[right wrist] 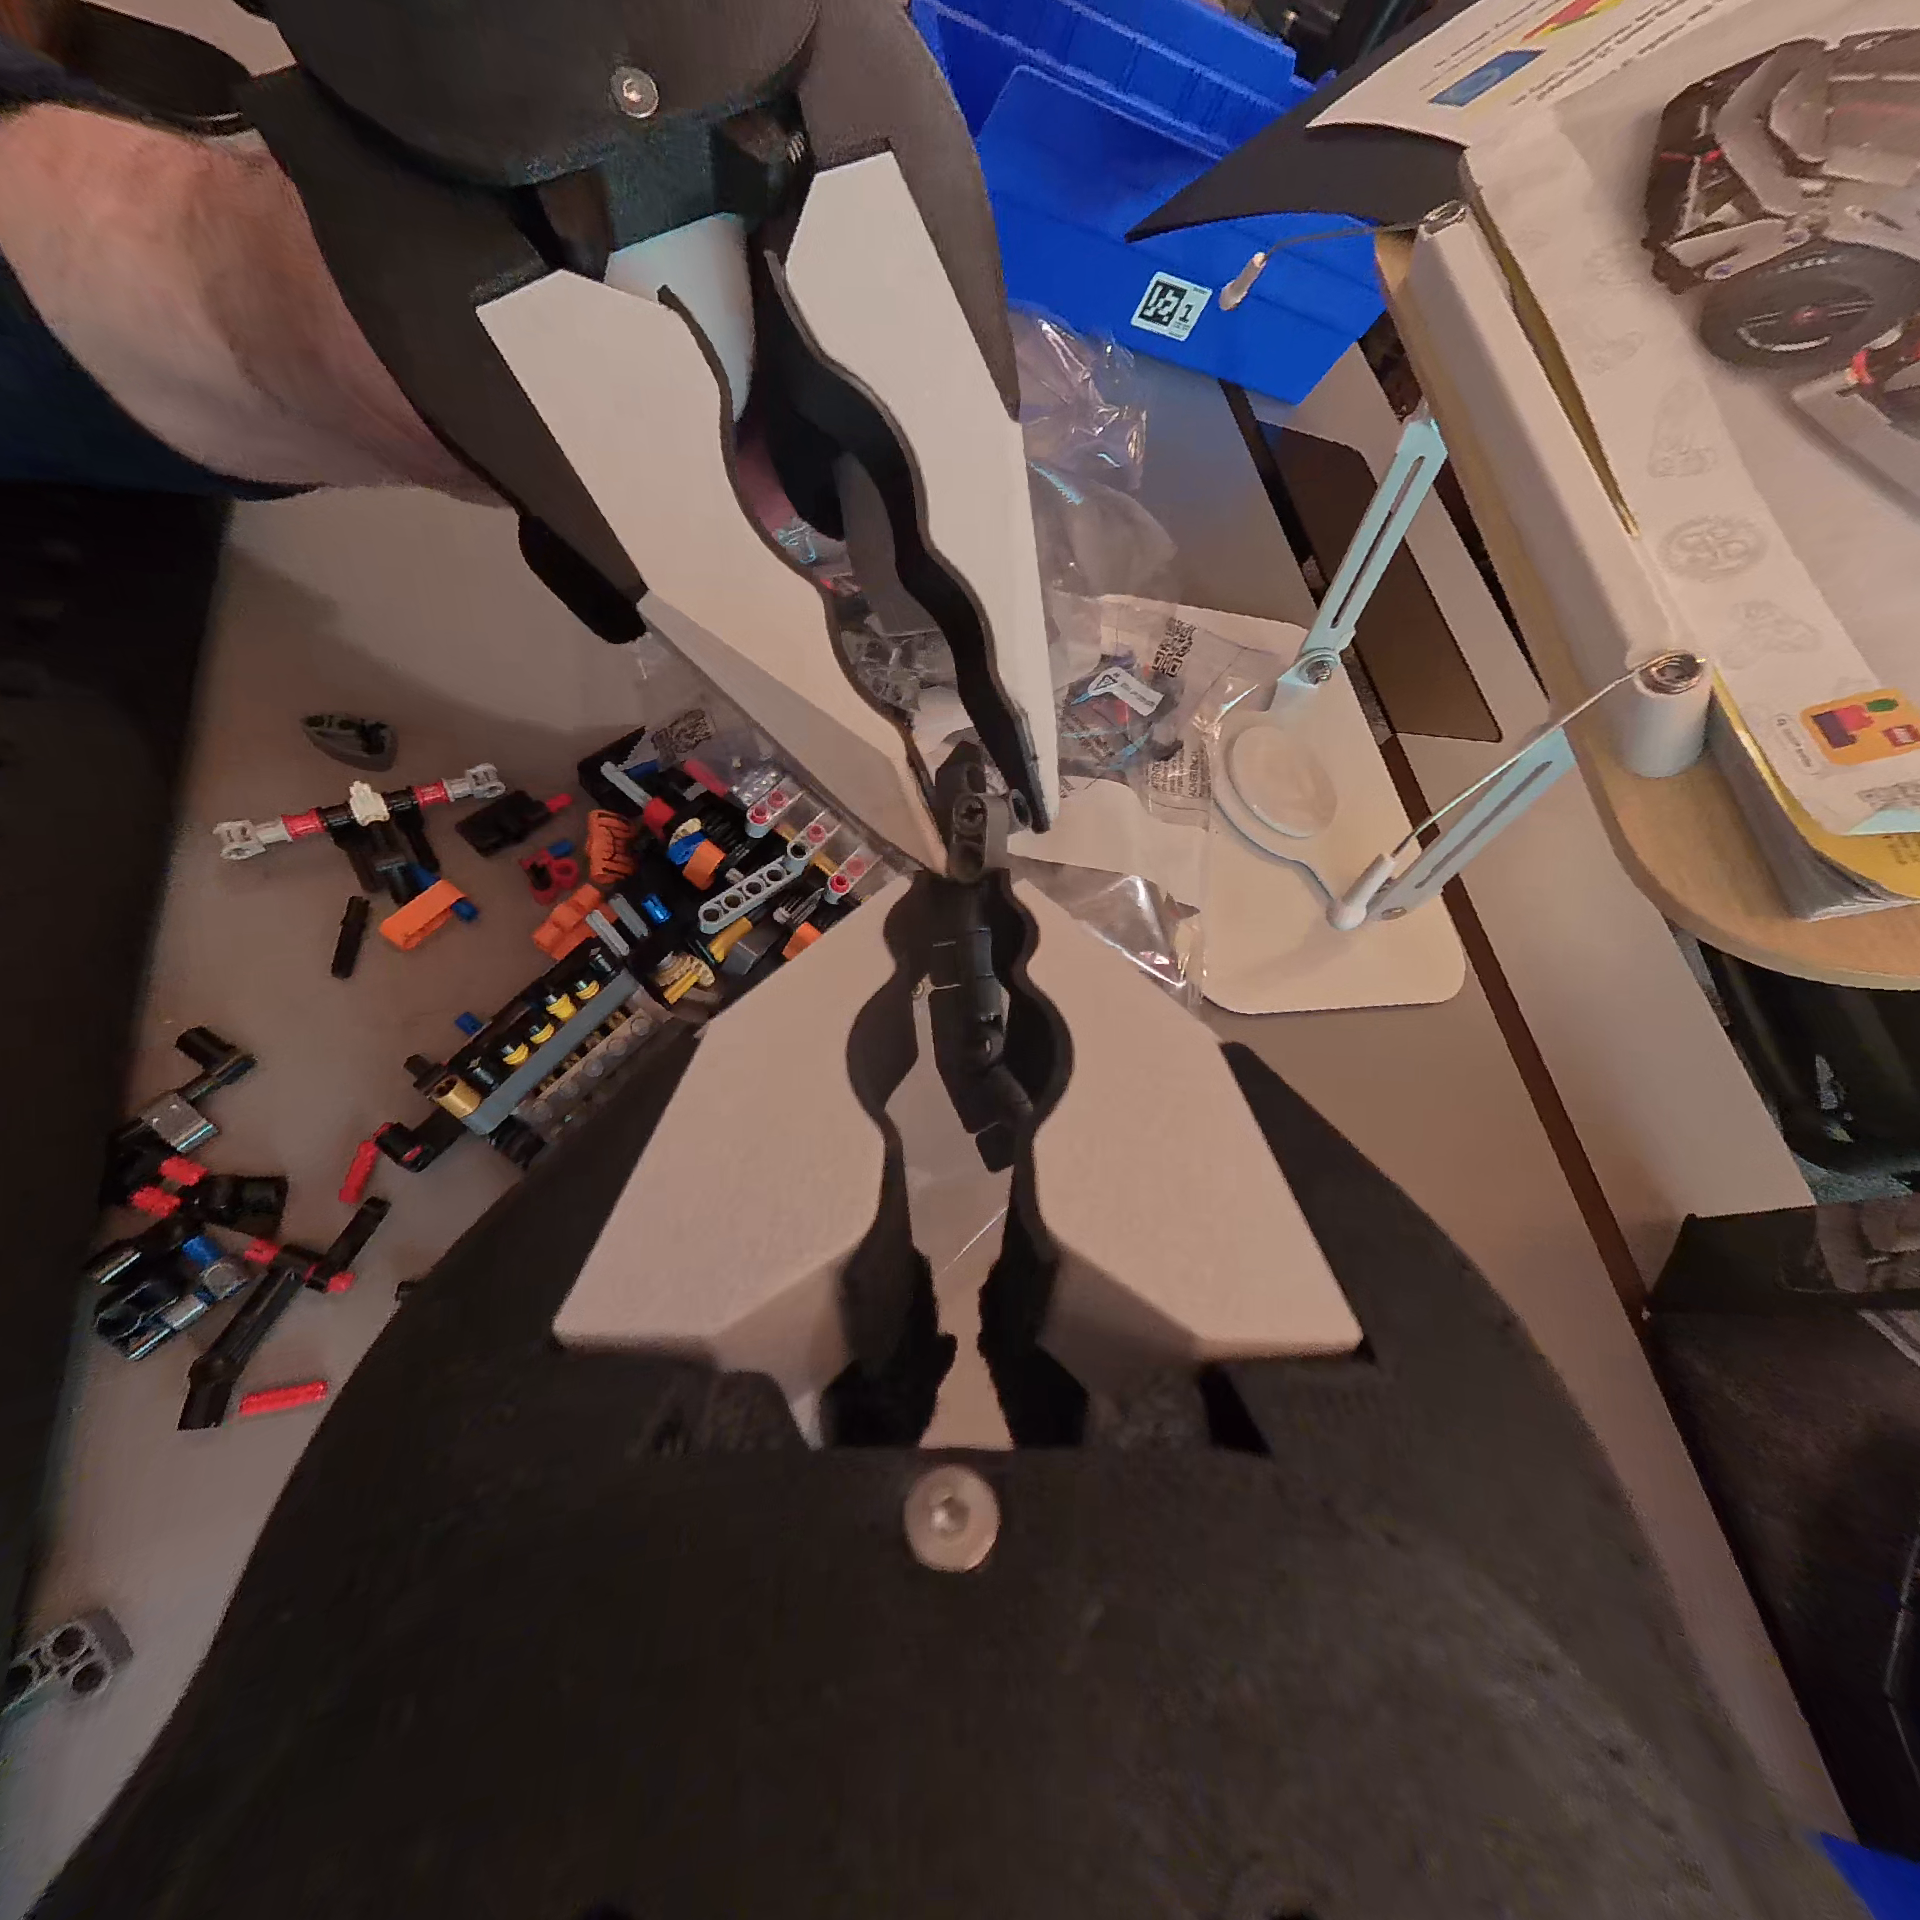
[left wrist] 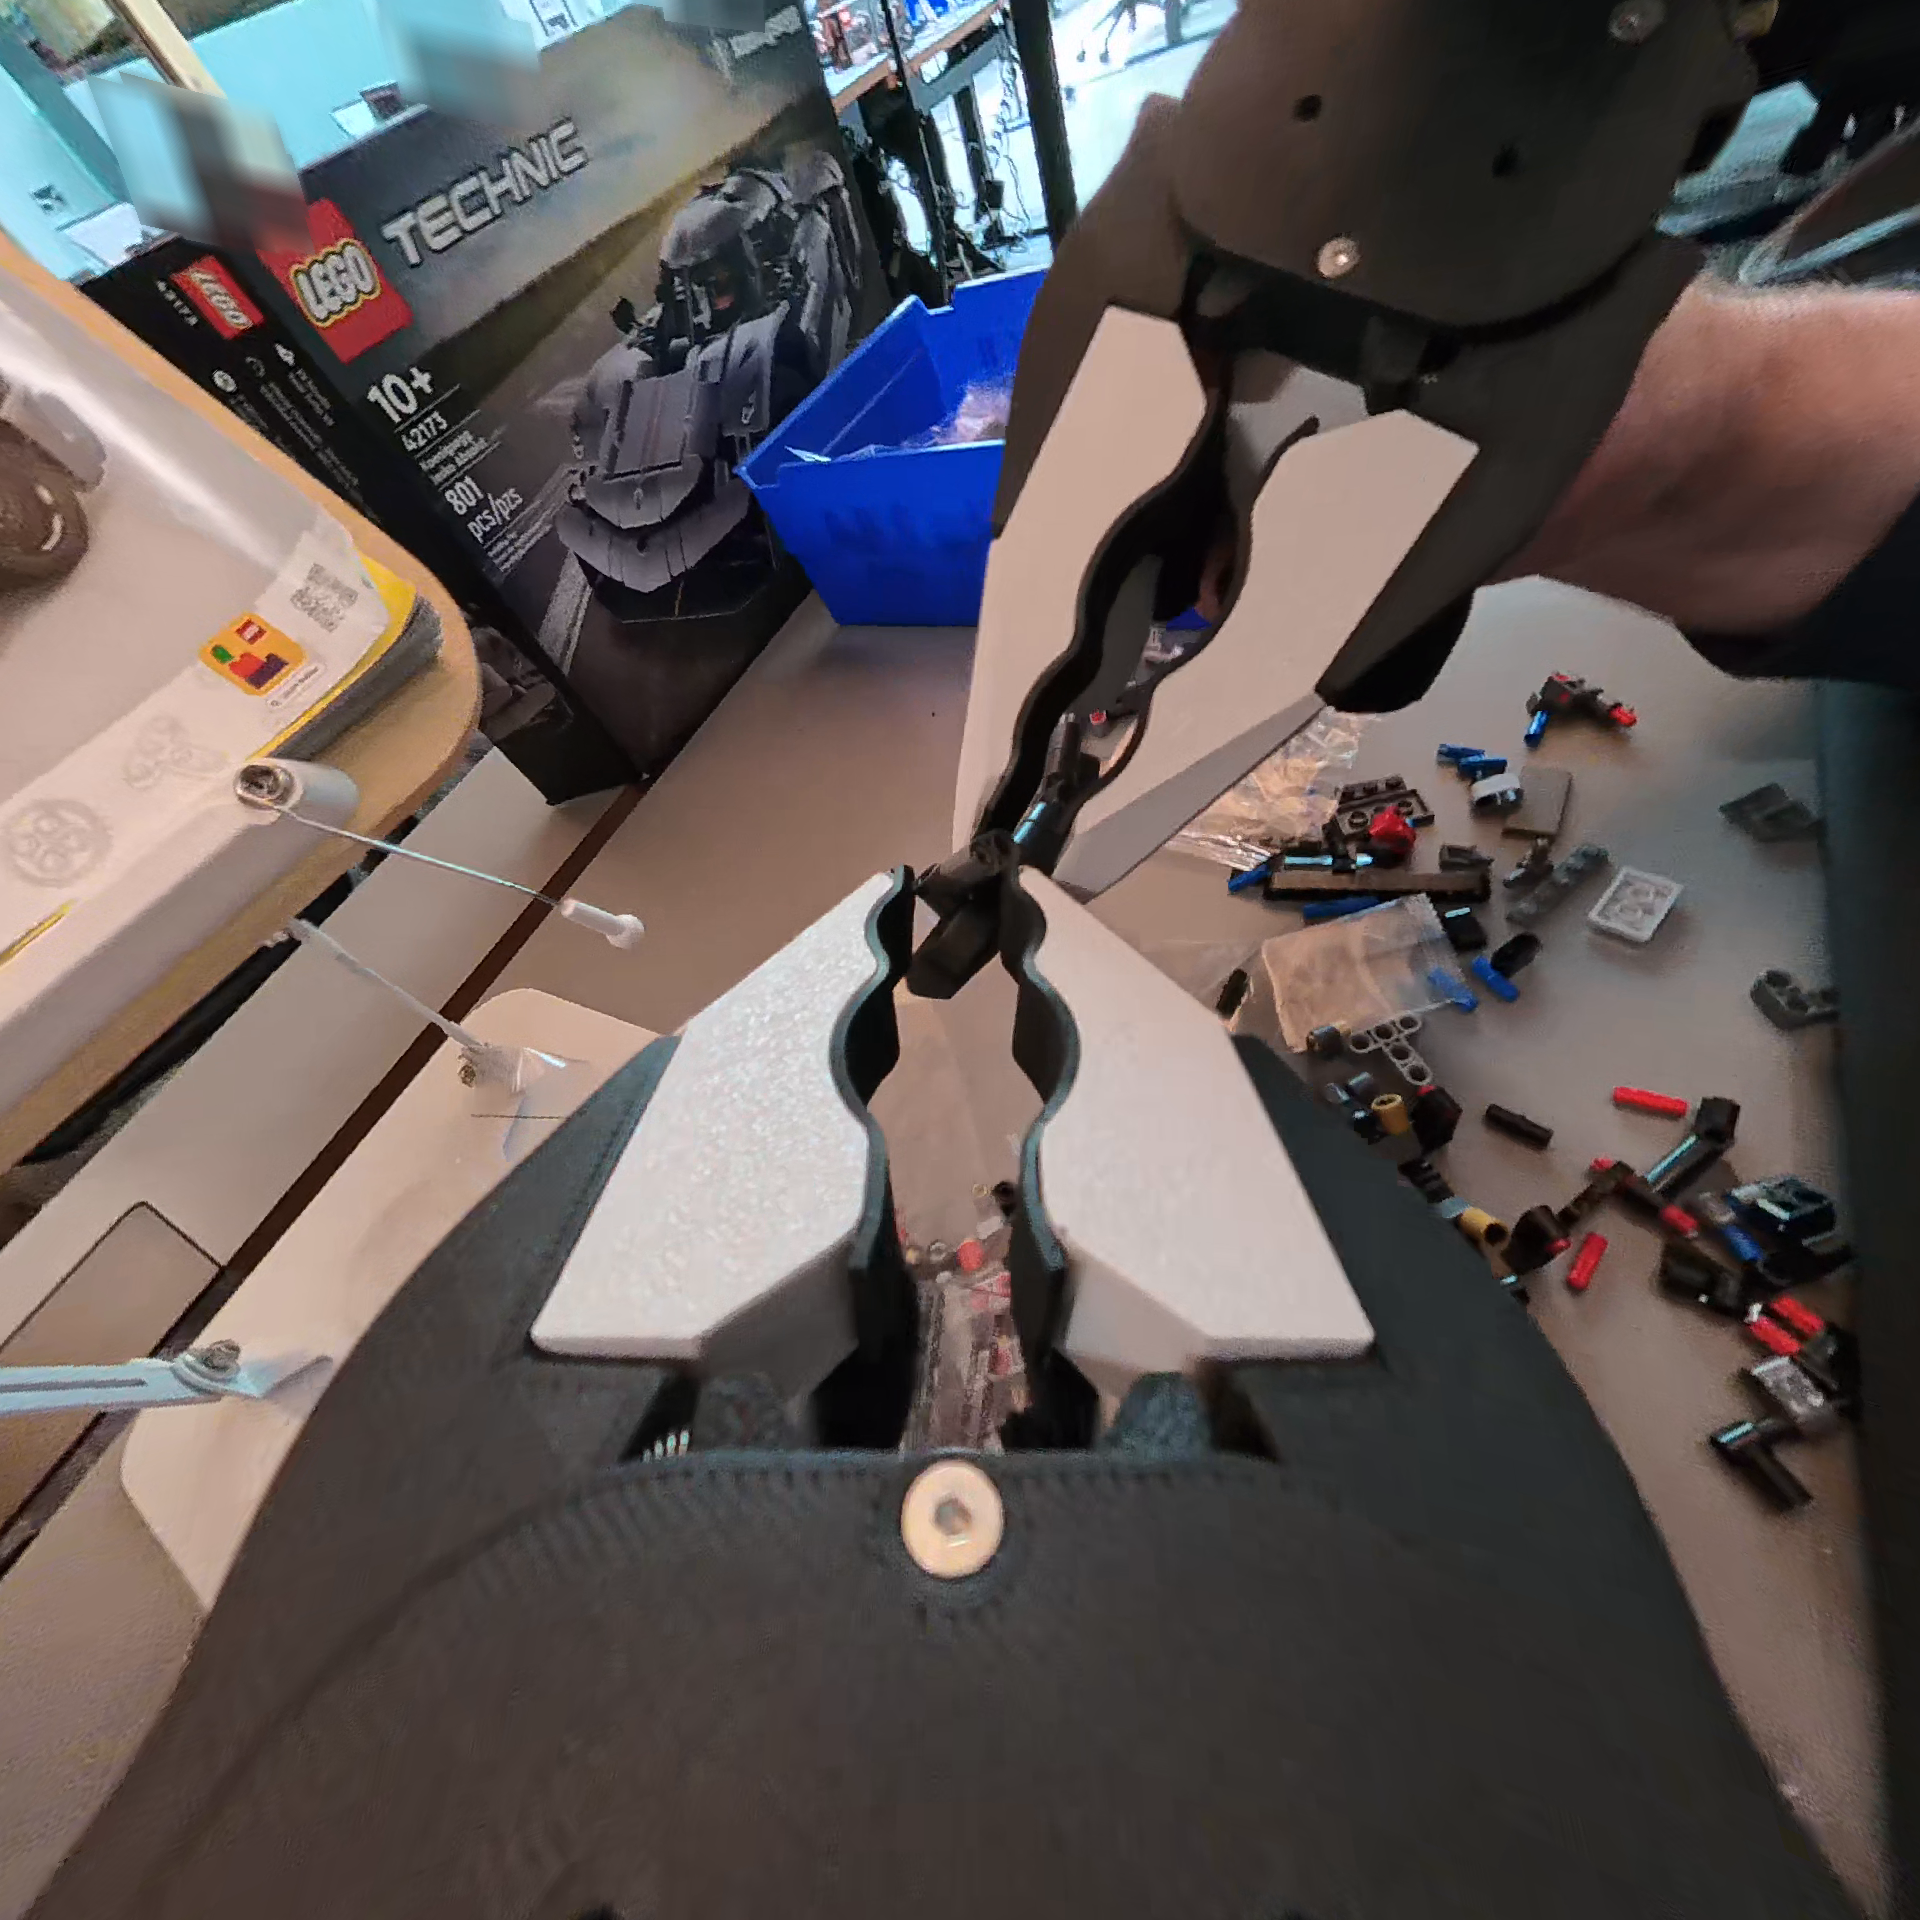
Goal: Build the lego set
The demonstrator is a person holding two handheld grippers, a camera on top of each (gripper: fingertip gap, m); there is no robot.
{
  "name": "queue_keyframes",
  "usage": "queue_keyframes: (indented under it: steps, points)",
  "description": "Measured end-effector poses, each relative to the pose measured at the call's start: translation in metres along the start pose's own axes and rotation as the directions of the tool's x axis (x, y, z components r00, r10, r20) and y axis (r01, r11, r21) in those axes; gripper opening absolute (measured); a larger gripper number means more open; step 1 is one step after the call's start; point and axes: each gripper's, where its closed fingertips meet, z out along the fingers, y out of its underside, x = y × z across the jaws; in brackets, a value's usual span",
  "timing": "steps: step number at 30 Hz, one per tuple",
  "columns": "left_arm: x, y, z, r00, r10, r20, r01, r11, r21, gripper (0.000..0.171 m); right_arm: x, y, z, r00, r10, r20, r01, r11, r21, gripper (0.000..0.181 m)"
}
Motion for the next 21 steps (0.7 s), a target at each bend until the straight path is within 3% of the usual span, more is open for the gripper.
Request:
queue_keyframes:
  steps: [6, 12, 16, 21]
  points:
    - [-0.009, -0.002, 0.002, 0.993, -0.117, 0.02, 0.116, 0.992, 0.041, 0.013, 0.009, -0.004, 0.001, 0.998, 0.045, -0.05, -0.043, 0.999, 0.028, 0.008]
    - [-0.011, -0.007, 0.001, 0.964, -0.263, -0.038, 0.266, 0.959, 0.094, 0.013, 0.011, -0.007, -0.002, 0.996, 0.031, -0.082, -0.028, 0.999, 0.031, 0.009]
    - [-0.008, -0.005, 0.0, 0.99, -0.142, -0.017, 0.142, 0.988, 0.061, 0.01, 0.005, -0.011, -0.002, 0.997, 0.082, -0.009, -0.081, 0.994, 0.073, 0.009]
    - [-0.005, -0.007, -0.002, 0.991, -0.126, -0.051, 0.129, 0.99, 0.06, 0.009, 0.0, -0.011, -0.005, 0.995, 0.097, 0.04, -0.1, 0.992, 0.082, 0.008]
